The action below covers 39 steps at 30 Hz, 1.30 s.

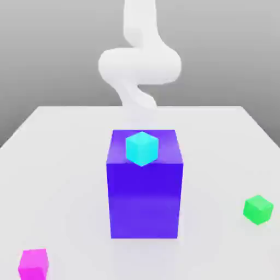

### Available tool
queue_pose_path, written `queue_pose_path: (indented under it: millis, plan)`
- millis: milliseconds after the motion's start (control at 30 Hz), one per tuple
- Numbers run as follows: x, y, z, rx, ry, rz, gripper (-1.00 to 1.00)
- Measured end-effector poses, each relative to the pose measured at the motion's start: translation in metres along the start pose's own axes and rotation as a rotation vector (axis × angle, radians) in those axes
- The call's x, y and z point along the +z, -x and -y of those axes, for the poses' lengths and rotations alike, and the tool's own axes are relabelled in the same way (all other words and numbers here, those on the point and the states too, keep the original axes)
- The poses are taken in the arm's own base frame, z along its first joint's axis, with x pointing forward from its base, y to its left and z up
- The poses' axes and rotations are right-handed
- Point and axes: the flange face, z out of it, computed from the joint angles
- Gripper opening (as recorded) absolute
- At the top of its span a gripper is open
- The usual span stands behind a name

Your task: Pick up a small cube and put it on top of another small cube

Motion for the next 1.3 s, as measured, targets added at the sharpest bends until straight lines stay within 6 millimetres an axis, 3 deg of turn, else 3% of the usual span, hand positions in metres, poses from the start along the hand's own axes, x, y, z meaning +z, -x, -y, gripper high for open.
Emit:
queue_pose_path:
  millis: [167, 333, 500, 733, 967, 1100, 1133, 1300]
  plan:
    - [0.094, -0.019, -0.019, 0.197, 0.172, -0.003, 0.0]
    - [0.181, -0.033, -0.058, 0.393, 0.322, -0.003, 0.0]
    - [0.262, -0.039, -0.113, 0.594, 0.457, 0.002, 0.0]
    - [0.357, -0.032, -0.212, 0.899, 0.627, 0.017, 0.0]
    - [0.431, 0.005, -0.304, 1.208, 0.767, 0.059, 0.0]
    - [0.472, 0.03, -0.338, 1.255, 0.785, 0.064, 0.0]
    - [0.482, 0.037, -0.345, 1.256, 0.786, 0.065, -1.0]
    - [0.482, 0.036, -0.345, 1.256, 0.784, 0.063, -1.0]
